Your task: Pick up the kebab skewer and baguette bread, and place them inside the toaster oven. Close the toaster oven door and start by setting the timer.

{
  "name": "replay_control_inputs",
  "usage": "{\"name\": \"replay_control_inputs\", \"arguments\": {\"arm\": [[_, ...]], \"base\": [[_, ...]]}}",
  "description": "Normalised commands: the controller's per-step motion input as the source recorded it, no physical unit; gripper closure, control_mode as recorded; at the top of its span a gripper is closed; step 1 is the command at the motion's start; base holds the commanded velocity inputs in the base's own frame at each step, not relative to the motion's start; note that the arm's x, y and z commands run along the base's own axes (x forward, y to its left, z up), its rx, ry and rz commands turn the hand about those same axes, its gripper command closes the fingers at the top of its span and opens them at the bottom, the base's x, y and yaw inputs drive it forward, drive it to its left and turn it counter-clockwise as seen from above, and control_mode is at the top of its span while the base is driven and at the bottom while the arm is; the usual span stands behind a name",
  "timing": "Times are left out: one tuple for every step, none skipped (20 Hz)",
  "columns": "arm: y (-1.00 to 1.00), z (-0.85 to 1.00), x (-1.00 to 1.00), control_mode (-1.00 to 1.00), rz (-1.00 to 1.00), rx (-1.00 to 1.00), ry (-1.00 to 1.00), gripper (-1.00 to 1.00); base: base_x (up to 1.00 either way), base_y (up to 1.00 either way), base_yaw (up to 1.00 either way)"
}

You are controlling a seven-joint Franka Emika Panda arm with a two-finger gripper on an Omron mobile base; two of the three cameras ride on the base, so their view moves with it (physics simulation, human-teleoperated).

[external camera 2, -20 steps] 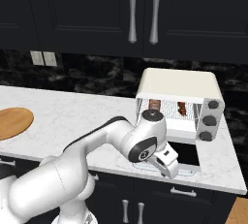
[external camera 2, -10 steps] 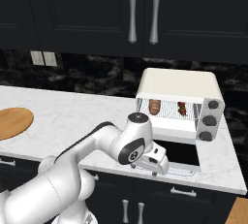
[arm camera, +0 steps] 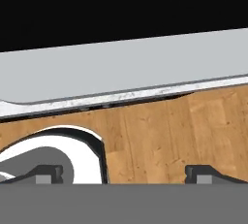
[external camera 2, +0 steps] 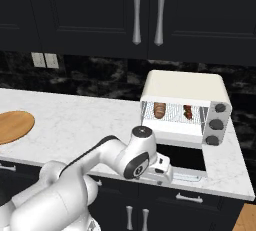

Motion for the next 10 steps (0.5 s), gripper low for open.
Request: {"name": "replay_control_inputs", "arguments": {"arm": [[0.0,-0.17,0.23,-1.0,0.0,0.0,-0.01,-1.0],[0.0,-0.4,0.0,-1.0,0.0,0.0,0.0,-1.0],[0.0,-0.46,0.0,-1.0,0.0,0.0,-0.03,-1.0],[0.0,-0.4,0.0,-1.0,0.0,0.0,-0.03,-1.0],[0.0,-0.34,0.19,-1.0,0.0,0.0,-0.03,-1.0],[0.0,-0.26,0.29,-1.0,0.0,0.0,-0.03,-1.0],[0.0,-0.19,0.34,-1.0,0.0,0.0,-0.04,-1.0],[0.0,-0.21,0.32,-1.0,0.0,0.0,-0.04,-1.0],[0.0,-0.29,0.25,-1.0,0.0,0.0,-0.04,-1.0],[0.0,-0.3,0.26,-1.0,0.0,0.0,-0.04,-1.0]], "base": [[0.0,0.0,0.0],[0.0,0.0,0.0],[0.0,0.0,0.0],[0.0,0.0,0.0],[0.0,0.0,0.0],[0.0,0.0,0.0],[0.0,0.0,0.0],[0.0,0.0,0.0],[0.0,0.0,0.0],[0.0,0.0,0.0]]}}
